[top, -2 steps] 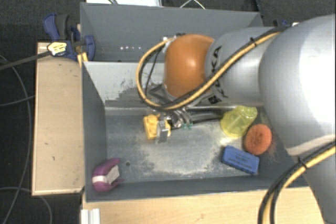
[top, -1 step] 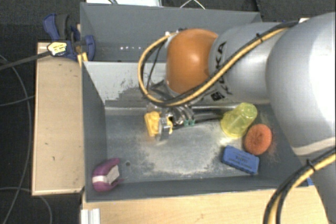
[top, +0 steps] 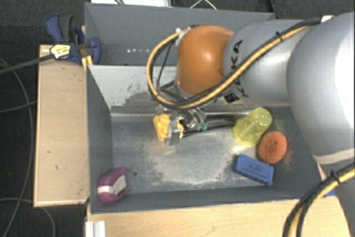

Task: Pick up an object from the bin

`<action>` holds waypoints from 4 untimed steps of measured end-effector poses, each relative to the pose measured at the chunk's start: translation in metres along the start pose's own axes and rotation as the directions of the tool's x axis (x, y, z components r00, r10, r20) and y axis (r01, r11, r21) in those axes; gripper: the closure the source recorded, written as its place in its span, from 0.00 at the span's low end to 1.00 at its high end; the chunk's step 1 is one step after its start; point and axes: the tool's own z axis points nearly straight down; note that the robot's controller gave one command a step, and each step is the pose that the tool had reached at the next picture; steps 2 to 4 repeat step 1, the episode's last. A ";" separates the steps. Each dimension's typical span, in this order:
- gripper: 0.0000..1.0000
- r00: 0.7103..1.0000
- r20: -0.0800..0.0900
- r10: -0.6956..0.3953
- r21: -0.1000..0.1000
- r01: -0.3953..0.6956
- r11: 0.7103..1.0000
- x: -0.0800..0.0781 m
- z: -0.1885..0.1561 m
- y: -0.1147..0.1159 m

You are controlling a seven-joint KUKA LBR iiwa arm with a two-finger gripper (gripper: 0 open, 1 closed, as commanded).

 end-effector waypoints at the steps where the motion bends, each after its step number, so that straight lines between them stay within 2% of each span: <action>1: 1.00 1.000 -0.001 0.001 0.000 -0.001 1.000 0.000 -0.008 0.000; 4: 1.00 1.000 -0.001 0.001 0.000 -0.001 1.000 0.000 -0.008 0.000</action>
Offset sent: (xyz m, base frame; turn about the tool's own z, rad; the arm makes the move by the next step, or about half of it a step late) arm 0.0000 0.0000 0.0362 0.0000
